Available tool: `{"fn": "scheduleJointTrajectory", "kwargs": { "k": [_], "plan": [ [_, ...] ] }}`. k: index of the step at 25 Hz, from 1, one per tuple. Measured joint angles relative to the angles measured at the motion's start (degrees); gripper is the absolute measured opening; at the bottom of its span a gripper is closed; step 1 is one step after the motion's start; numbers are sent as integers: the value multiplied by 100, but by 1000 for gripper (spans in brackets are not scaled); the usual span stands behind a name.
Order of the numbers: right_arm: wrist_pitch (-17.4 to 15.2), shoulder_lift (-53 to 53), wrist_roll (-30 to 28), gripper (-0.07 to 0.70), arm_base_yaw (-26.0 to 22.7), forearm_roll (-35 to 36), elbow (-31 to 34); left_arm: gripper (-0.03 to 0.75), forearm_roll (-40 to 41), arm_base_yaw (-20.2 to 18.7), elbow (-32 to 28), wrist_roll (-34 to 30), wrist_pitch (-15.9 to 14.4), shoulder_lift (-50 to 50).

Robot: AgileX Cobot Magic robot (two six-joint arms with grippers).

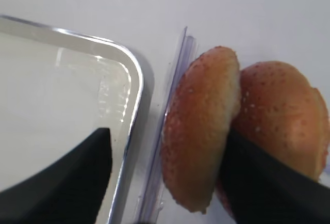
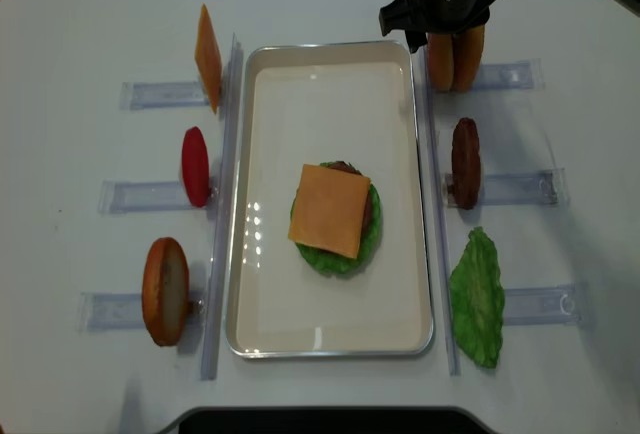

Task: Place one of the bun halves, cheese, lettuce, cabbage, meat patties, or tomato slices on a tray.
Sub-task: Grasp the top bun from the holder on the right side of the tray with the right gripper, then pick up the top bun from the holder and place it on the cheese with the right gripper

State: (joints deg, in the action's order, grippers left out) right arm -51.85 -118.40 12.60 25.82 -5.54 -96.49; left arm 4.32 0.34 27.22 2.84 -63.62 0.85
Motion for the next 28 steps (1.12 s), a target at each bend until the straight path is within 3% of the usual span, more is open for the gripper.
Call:
{"fn": "scheduleJointTrajectory", "kwargs": {
  "k": [3, 5, 8, 14, 28],
  "plan": [
    [11, -39, 0, 409, 0, -104, -11, -1, 0, -2, 0, 0, 0, 0],
    [11, -52, 6, 344, 0, -274, -11, -1, 0, -2, 0, 0, 0, 0],
    [-10, -64, 16, 187, -6, -438, -11, -1, 0, -2, 0, 0, 0, 0],
    [-147, -66, 28, 180, 0, -408, -71, -1, 0, -2, 0, 0, 0, 0],
    [-1357, 458, -244, 160, 5, 329, -916, -1, 0, -2, 0, 0, 0, 0]
  ]
}}
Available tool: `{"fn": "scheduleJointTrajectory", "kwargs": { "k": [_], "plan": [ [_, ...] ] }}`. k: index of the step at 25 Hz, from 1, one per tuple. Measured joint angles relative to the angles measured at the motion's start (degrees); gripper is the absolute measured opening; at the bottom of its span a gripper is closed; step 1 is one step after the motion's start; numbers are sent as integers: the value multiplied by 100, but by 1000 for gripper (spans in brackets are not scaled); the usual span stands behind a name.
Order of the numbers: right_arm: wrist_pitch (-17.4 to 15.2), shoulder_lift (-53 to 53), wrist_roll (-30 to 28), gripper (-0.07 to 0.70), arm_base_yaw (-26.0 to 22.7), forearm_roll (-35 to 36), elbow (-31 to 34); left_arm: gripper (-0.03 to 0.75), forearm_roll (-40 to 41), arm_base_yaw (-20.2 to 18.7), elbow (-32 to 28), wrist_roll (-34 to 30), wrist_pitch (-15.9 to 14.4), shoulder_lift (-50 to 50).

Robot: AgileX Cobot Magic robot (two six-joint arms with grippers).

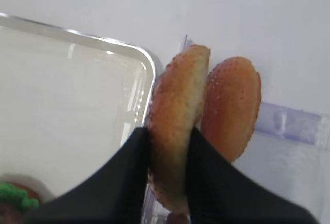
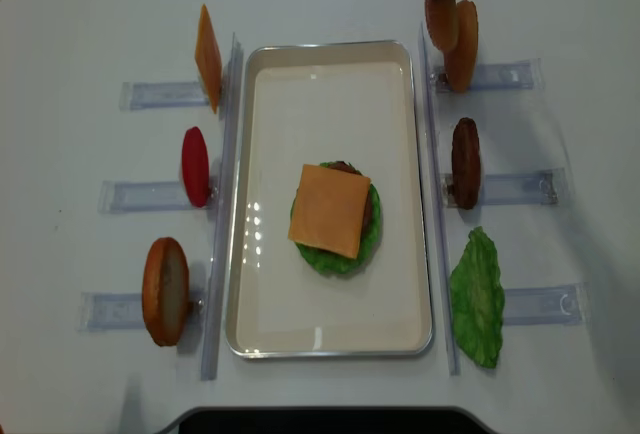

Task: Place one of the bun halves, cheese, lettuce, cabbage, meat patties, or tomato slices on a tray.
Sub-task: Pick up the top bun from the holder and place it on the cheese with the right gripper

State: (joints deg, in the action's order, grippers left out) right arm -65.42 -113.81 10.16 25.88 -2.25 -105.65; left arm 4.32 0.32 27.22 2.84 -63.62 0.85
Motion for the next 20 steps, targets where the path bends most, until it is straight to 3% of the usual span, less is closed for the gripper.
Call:
{"fn": "scheduleJointTrajectory", "kwargs": {
  "k": [4, 13, 20],
  "plan": [
    [-416, 25, 9, 148, 92, 225, 0, -1, 0, 0, 0, 0, 0, 0],
    [-450, 696, 611, 145, 910, 225, 98, -1, 0, 0, 0, 0, 0, 0],
    [-268, 1489, 1398, 142, 1801, 155, 1828, -1, 0, 0, 0, 0, 0, 0]
  ]
}}
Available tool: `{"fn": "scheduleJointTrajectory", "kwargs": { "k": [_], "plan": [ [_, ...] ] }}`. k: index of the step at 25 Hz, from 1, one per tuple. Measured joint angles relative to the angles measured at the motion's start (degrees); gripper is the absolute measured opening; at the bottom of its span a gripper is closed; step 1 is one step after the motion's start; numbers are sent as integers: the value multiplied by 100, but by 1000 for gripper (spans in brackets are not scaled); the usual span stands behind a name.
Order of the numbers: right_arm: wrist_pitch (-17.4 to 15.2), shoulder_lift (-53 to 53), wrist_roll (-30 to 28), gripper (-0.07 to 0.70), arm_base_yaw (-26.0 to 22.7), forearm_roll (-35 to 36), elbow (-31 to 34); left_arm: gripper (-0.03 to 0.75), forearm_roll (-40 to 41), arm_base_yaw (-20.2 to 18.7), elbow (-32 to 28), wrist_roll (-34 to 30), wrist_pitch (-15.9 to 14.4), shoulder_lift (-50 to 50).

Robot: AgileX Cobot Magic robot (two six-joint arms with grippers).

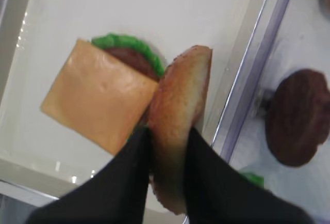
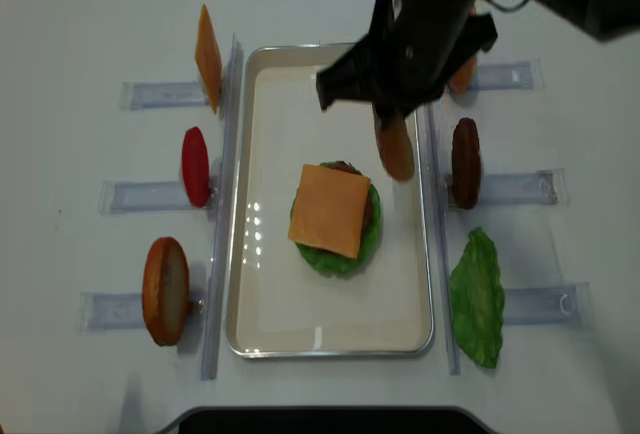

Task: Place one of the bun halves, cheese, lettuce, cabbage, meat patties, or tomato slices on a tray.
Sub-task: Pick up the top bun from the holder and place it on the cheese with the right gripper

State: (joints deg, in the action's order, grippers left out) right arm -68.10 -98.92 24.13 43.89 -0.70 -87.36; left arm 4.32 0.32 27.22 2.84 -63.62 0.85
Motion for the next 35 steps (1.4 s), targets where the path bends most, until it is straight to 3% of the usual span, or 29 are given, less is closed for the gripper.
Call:
{"fn": "scheduleJointTrajectory", "kwargs": {
  "k": [5, 8, 11, 15, 18, 21, 28, 35],
  "plan": [
    [811, 381, -122, 142, 111, 394, 902, -1, 0, 0, 0, 0, 0, 0],
    [1726, 456, -1045, 142, 103, 1533, 1231, -1, 0, 0, 0, 0, 0, 0],
    [2290, 456, -2471, 142, -55, 3035, 1501, -1, 0, 0, 0, 0, 0, 0],
    [2309, 456, -4677, 141, -703, 5298, 1966, -1, 0, 0, 0, 0, 0, 0],
    [2224, 460, -6720, 139, -1238, 7190, 2643, -1, 0, 0, 0, 0, 0, 0],
    [2024, 422, -8030, 139, -1627, 8365, 3154, -1, 0, 0, 0, 0, 0, 0],
    [1886, 42, -8712, 139, -1853, 8744, 3325, -1, 0, 0, 0, 0, 0, 0],
    [2013, -130, -8856, 127, -1686, 8884, 3325, -1, 0, 0, 0, 0, 0, 0]
  ]
}}
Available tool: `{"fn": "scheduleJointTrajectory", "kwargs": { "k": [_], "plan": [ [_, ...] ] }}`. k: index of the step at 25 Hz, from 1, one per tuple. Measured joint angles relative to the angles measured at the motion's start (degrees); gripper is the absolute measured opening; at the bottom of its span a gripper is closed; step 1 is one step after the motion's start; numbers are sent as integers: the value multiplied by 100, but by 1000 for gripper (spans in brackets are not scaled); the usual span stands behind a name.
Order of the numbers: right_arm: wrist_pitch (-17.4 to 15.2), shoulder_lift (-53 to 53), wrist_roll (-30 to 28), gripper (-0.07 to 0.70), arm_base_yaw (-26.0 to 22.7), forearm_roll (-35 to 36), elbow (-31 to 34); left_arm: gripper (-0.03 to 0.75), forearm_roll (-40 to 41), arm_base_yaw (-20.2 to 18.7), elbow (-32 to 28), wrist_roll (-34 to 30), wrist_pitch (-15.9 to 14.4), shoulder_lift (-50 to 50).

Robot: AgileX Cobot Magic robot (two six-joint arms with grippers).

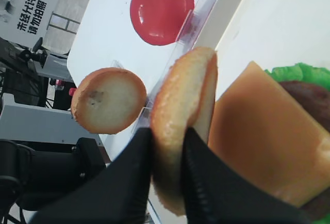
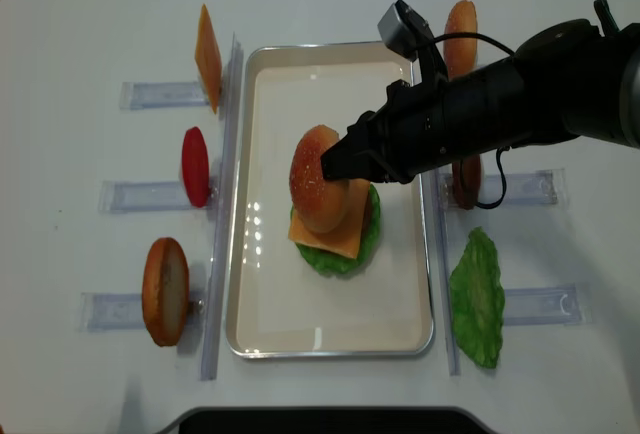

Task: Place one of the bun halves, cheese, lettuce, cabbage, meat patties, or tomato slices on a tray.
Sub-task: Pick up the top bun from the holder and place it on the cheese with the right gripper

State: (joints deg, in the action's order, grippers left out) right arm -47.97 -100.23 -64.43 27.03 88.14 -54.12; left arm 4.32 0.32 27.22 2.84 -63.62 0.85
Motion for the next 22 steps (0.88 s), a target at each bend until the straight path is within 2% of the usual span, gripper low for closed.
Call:
{"fn": "scheduleJointTrajectory", "kwargs": {
  "k": [4, 17, 19, 22],
  "plan": [
    [96, -16, -10, 127, 32, 5, 0, -1, 0, 0, 0, 0, 0, 0],
    [94, -242, -10, 127, 55, 161, 50, -1, 0, 0, 0, 0, 0, 0],
    [101, -242, -4, 165, 55, 94, 50, -1, 0, 0, 0, 0, 0, 0],
    [318, -280, 172, 301, 61, -383, 0, -1, 0, 0, 0, 0, 0, 0]
  ]
}}
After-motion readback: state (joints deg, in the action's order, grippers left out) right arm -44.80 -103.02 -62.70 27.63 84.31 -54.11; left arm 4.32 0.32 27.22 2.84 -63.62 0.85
